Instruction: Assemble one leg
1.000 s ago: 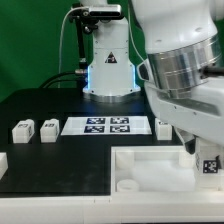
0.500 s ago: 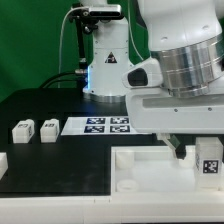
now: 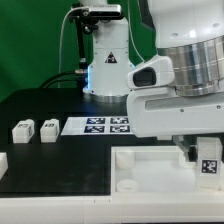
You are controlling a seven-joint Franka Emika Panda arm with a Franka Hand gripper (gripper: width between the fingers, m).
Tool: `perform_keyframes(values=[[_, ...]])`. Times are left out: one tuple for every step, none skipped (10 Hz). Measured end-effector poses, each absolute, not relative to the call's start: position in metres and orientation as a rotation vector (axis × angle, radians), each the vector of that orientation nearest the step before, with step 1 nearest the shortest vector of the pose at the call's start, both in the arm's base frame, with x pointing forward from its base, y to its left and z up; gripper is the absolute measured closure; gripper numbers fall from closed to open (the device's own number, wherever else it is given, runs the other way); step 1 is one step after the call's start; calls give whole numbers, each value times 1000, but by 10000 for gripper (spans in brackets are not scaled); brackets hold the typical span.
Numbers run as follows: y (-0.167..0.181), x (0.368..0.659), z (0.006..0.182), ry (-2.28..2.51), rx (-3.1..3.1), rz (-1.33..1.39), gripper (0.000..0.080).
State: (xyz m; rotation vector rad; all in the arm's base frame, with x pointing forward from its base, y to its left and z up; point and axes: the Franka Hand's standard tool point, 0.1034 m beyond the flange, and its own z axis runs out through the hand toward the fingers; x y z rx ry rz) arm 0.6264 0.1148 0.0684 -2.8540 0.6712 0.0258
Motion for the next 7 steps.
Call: perform_keyframes(values=[[112,626,68,827,-2817,43,501],[112,626,68,990,-2760,64,501],[111,627,68,1305,-2612,105,501],[112,627,68,1558,-2461,141,501],[117,626,67,1791,-2276,192,501],[120,625,67,1943,-2132,234,503],[121,626,67,2045,-2026,262,505]])
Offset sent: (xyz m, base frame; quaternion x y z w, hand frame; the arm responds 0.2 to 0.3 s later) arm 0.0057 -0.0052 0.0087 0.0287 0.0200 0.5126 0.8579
